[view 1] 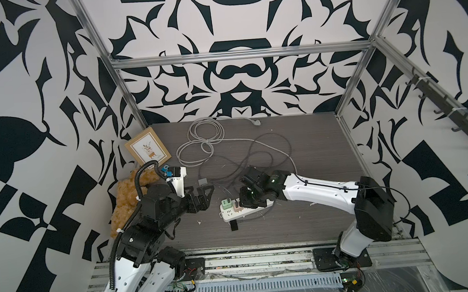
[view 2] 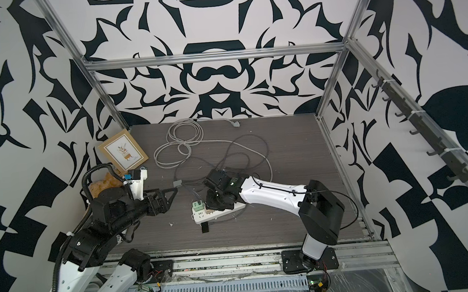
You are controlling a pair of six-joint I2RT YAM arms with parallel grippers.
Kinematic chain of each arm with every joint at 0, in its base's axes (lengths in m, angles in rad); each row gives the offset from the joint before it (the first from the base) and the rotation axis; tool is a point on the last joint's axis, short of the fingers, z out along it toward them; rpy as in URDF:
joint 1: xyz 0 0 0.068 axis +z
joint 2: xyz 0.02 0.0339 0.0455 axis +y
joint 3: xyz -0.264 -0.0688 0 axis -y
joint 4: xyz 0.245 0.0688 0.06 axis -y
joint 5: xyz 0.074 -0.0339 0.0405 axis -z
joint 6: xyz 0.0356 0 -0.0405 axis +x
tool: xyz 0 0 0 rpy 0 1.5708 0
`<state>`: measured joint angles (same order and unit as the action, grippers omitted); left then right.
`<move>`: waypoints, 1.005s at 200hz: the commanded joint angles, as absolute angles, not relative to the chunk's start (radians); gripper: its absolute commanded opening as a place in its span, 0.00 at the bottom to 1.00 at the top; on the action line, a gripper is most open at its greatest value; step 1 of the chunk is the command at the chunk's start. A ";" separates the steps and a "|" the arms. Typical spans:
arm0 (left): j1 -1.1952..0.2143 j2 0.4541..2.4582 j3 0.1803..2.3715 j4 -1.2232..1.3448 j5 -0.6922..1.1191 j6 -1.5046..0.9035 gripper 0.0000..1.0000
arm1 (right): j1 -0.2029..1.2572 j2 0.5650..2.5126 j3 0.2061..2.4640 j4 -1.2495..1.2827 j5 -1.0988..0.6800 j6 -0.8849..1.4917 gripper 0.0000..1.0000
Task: Charge mp3
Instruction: Insert the plug into the socket.
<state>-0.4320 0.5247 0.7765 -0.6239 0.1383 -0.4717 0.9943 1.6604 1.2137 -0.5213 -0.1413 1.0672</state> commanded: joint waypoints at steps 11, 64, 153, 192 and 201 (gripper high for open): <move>-0.430 0.511 0.769 -0.622 0.132 -0.474 0.99 | 0.993 1.681 1.263 -0.501 -0.156 1.060 0.00; -0.430 0.514 0.770 -0.627 0.126 -0.466 0.99 | 0.990 1.730 1.279 -0.515 -0.165 1.056 0.00; -0.430 0.478 0.775 -0.664 0.114 -0.463 0.99 | 0.979 1.796 1.326 -0.687 -0.157 0.985 0.00; -0.430 0.477 0.770 -0.670 0.110 -0.464 1.00 | 0.979 1.805 1.303 -0.726 -0.155 0.969 0.00; -0.430 0.476 0.771 -0.667 0.111 -0.465 0.99 | 0.982 1.818 1.308 -0.737 -0.162 0.962 0.00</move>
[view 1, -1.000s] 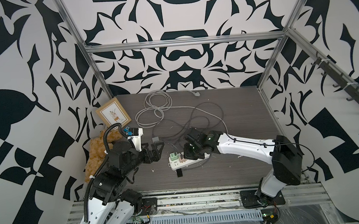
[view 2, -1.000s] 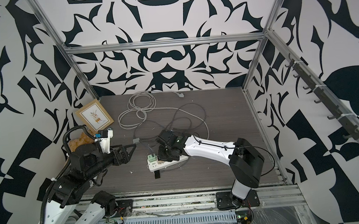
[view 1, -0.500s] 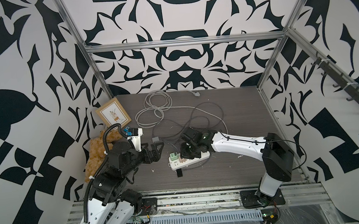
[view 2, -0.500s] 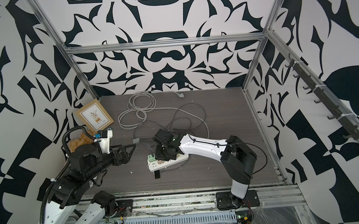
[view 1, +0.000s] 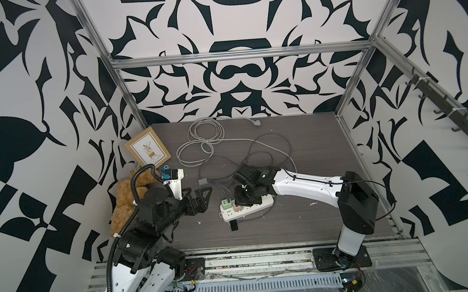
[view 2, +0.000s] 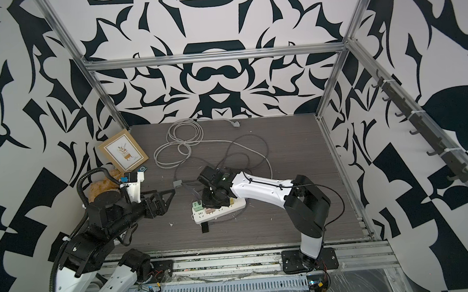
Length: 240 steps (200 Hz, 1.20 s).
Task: Charge mp3
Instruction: Insert the plug into the socket.
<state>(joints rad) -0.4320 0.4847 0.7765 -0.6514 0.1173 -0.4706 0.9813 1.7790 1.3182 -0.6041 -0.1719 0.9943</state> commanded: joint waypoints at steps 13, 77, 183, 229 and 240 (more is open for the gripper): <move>-0.430 0.477 0.770 -0.667 0.109 -0.465 0.99 | 0.983 1.833 1.308 -0.741 -0.166 0.956 0.00; -0.430 0.483 0.768 -0.666 0.113 -0.466 1.00 | 0.986 1.901 1.359 -0.733 -0.189 0.929 0.00; -0.430 0.465 0.736 -0.658 0.114 -0.487 0.99 | 0.999 2.026 1.445 -0.873 -0.176 0.888 0.00; -0.430 0.452 0.730 -0.663 0.114 -0.494 0.99 | 1.004 2.019 1.471 -0.879 -0.159 0.884 0.00; -0.430 0.451 0.731 -0.662 0.116 -0.496 0.99 | 1.003 2.009 1.490 -0.886 -0.145 0.884 0.00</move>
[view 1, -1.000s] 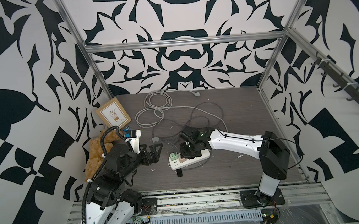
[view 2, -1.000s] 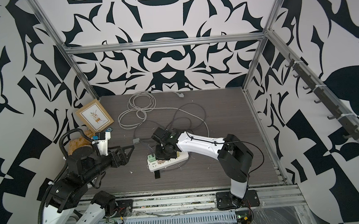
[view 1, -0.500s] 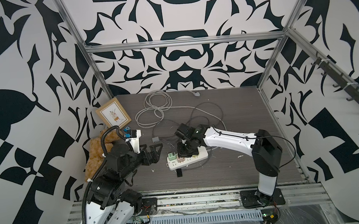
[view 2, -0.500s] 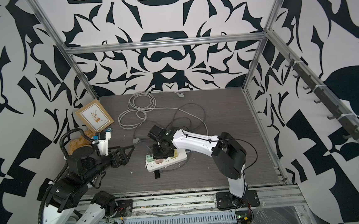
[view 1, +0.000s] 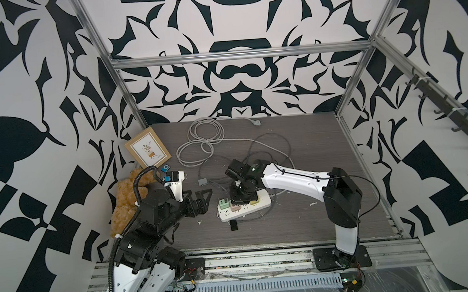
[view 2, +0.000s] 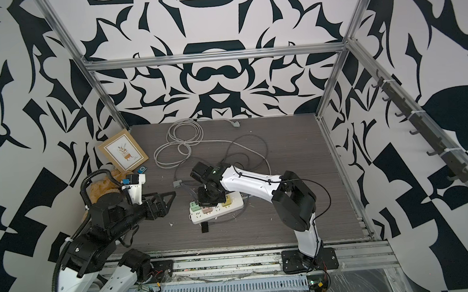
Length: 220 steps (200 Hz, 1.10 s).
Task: Charge mp3
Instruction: Insert the plug into the socket.
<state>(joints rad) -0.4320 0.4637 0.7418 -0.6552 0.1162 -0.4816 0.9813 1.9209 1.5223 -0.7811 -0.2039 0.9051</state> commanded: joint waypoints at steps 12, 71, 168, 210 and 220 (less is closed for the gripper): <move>-0.430 0.454 0.733 -0.658 0.117 -0.497 1.00 | 1.004 1.998 1.512 -0.884 -0.132 0.885 0.00; -0.430 0.495 0.768 -0.628 0.128 -0.490 0.99 | 1.003 1.927 1.661 -0.825 -0.130 0.919 0.00; -0.430 0.515 0.794 -0.619 0.126 -0.479 1.00 | 1.006 1.746 1.679 -0.882 -0.071 0.967 0.00; -0.430 0.541 0.824 -0.610 0.113 -0.470 0.99 | 0.982 1.507 1.559 -0.818 -0.036 0.955 0.29; -0.430 0.550 0.833 -0.599 0.117 -0.468 1.00 | 0.932 1.465 1.556 -0.868 -0.012 0.913 0.40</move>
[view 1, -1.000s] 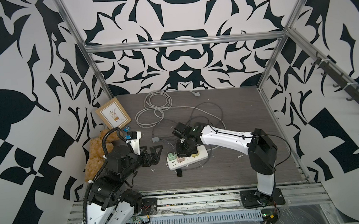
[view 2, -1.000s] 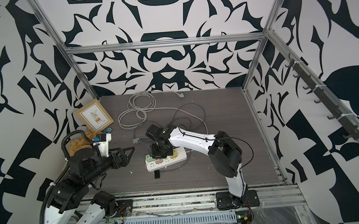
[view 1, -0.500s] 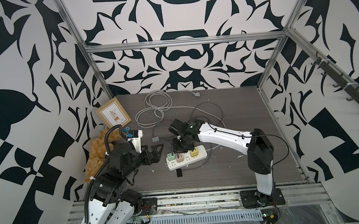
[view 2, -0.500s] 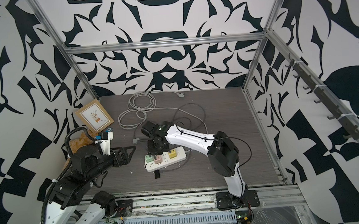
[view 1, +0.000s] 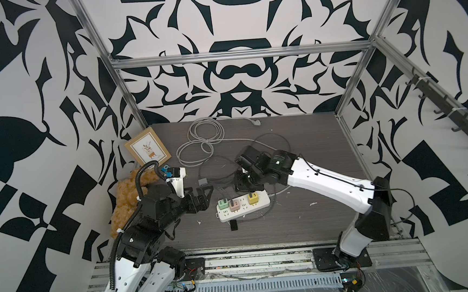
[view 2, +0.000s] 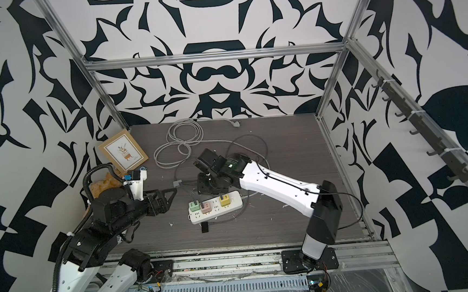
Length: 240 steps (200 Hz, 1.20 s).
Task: Charge mp3
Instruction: Pick up the charging cable from the center of the board.
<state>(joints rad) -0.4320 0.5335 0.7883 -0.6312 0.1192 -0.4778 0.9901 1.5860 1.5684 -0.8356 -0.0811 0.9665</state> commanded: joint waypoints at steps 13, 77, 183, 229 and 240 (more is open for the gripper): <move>-0.430 0.567 0.838 -0.568 0.139 -0.461 1.00 | 0.833 1.442 1.543 -0.886 -0.040 0.780 0.51; -0.431 0.723 0.914 -0.488 0.286 -0.406 0.99 | 0.486 1.883 1.826 -0.977 -0.175 -0.093 0.47; -0.431 0.761 0.937 -0.530 0.267 -0.381 0.99 | 0.487 2.219 1.971 -0.929 -0.278 -0.302 0.36; -0.431 0.759 0.936 -0.544 0.254 -0.383 1.00 | 0.489 2.280 2.017 -0.940 -0.253 -0.320 0.37; -0.431 0.759 0.935 -0.547 0.251 -0.383 1.00 | 0.490 2.291 2.027 -0.937 -0.249 -0.320 0.37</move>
